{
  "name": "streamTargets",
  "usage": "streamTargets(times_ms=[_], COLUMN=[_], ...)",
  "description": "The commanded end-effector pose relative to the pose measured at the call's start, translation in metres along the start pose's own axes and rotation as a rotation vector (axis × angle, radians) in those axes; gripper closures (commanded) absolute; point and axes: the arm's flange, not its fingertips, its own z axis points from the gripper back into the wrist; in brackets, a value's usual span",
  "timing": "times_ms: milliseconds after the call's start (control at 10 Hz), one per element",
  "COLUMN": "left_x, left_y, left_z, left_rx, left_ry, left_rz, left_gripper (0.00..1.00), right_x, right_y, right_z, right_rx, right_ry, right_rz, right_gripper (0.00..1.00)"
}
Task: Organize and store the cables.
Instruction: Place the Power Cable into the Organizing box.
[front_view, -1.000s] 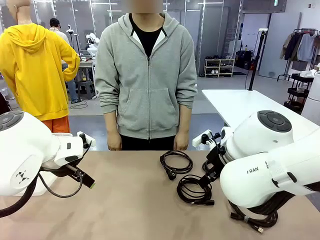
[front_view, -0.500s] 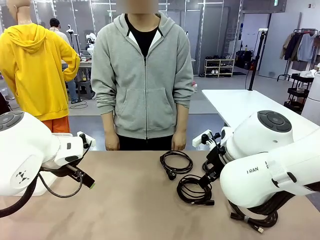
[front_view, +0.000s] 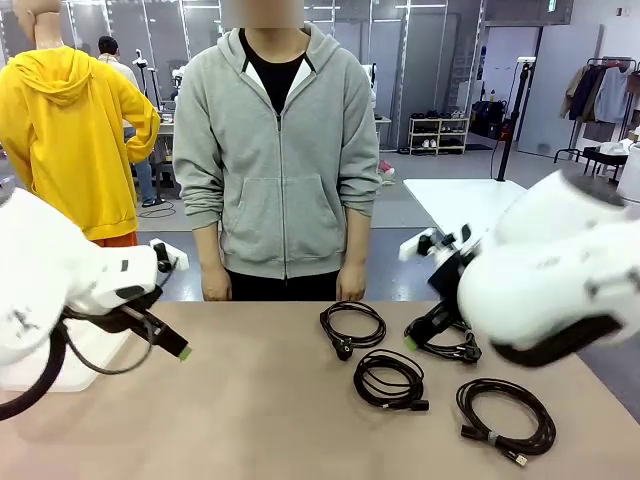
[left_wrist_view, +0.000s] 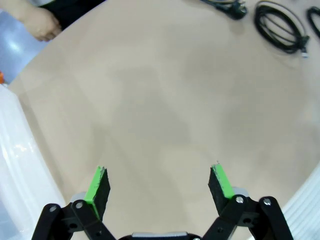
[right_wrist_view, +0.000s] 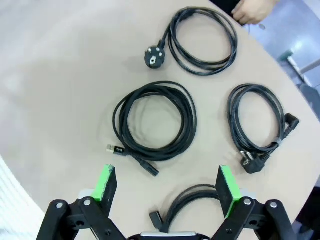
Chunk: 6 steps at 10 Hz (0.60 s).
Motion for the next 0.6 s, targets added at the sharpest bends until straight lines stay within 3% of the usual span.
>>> streamTargets(times_ms=[0, 200, 500], left_x=[-0.027, -0.061, -0.121], left_y=[0.024, 0.03, 0.053], left_z=[0.051, 0.095, 0.132], left_rx=[-0.096, -0.247, -0.275], left_ry=[0.053, 0.016, -0.127], left_rz=[-0.044, -0.118, -0.069], left_gripper=[0.0, 0.0, 0.0], right_x=[-0.009, -0.034, -0.102], right_y=[-0.044, -0.072, -0.105], right_z=[0.045, 0.091, 0.125], right_rx=[0.103, 0.21, 0.197], right_ry=[0.009, -0.056, -0.099], right_rz=[0.048, 0.055, 0.007], right_gripper=[0.0, 0.0, 0.0])
